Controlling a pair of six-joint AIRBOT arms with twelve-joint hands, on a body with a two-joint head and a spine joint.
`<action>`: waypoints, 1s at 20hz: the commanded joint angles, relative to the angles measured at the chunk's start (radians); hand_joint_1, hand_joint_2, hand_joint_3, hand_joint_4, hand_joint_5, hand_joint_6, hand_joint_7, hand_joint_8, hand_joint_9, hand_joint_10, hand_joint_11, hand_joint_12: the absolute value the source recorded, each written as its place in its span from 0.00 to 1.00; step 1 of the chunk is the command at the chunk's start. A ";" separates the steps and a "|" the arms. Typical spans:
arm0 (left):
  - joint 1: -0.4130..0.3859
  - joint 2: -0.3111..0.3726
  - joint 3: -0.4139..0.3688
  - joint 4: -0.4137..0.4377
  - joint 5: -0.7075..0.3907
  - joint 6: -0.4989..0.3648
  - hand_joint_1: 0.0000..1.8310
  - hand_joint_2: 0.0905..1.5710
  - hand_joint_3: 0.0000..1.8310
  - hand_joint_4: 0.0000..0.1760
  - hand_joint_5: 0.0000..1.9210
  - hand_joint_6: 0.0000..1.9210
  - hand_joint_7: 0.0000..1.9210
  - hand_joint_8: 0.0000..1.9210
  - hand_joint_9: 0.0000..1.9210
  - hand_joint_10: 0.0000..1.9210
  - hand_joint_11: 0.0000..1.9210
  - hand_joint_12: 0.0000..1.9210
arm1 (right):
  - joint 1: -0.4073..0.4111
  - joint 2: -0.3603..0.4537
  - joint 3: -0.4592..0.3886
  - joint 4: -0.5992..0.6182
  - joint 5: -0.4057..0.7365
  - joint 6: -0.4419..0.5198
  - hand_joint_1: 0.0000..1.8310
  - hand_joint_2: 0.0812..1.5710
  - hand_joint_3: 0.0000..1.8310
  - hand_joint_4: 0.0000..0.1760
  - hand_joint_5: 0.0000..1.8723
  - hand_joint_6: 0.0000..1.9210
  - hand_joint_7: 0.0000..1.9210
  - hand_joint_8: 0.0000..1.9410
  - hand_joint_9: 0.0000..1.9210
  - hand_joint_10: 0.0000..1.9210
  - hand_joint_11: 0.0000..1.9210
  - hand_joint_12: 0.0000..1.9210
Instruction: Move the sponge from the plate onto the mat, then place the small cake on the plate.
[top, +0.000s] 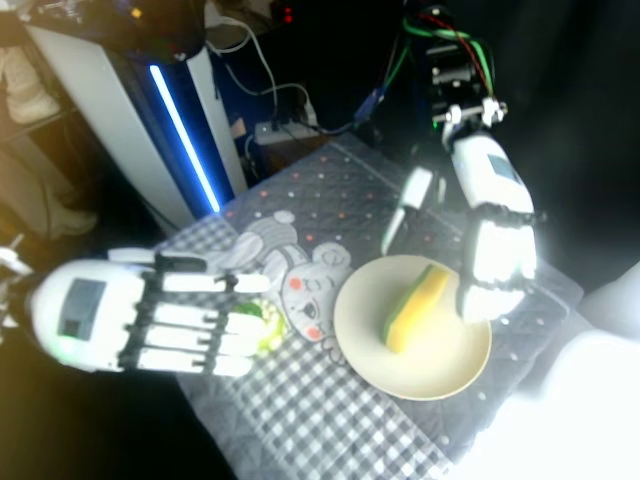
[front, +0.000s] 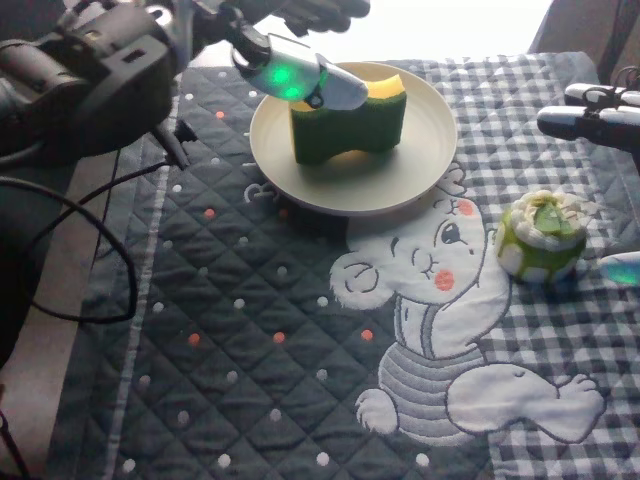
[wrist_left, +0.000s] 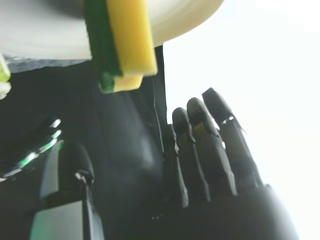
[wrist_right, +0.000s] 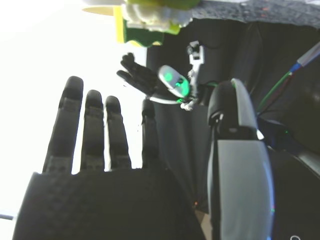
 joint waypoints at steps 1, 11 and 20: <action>-0.012 -0.008 0.004 -0.007 -0.090 -0.004 0.56 0.57 0.00 0.00 0.40 0.00 0.45 0.00 0.44 0.01 0.25 0.47 | 0.006 -0.003 0.006 0.033 0.123 0.006 0.40 0.62 0.00 1.00 0.12 0.00 0.08 0.00 0.10 0.00 0.15 0.01; 0.023 -0.031 0.025 0.059 0.007 -0.003 0.62 0.60 0.00 0.00 0.43 0.00 0.49 0.00 0.49 0.00 0.25 0.52 | 0.006 -0.005 0.009 0.032 0.122 0.023 0.40 0.63 0.00 0.97 0.12 0.00 0.08 0.00 0.11 0.01 0.15 0.01; 0.019 -0.045 0.057 0.062 0.012 -0.004 0.67 0.68 0.00 0.02 0.55 0.41 0.53 0.53 0.60 0.01 0.31 0.57 | 0.006 -0.012 0.008 0.031 0.122 0.032 0.39 0.65 0.00 0.92 0.14 0.00 0.09 0.00 0.11 0.00 0.16 0.01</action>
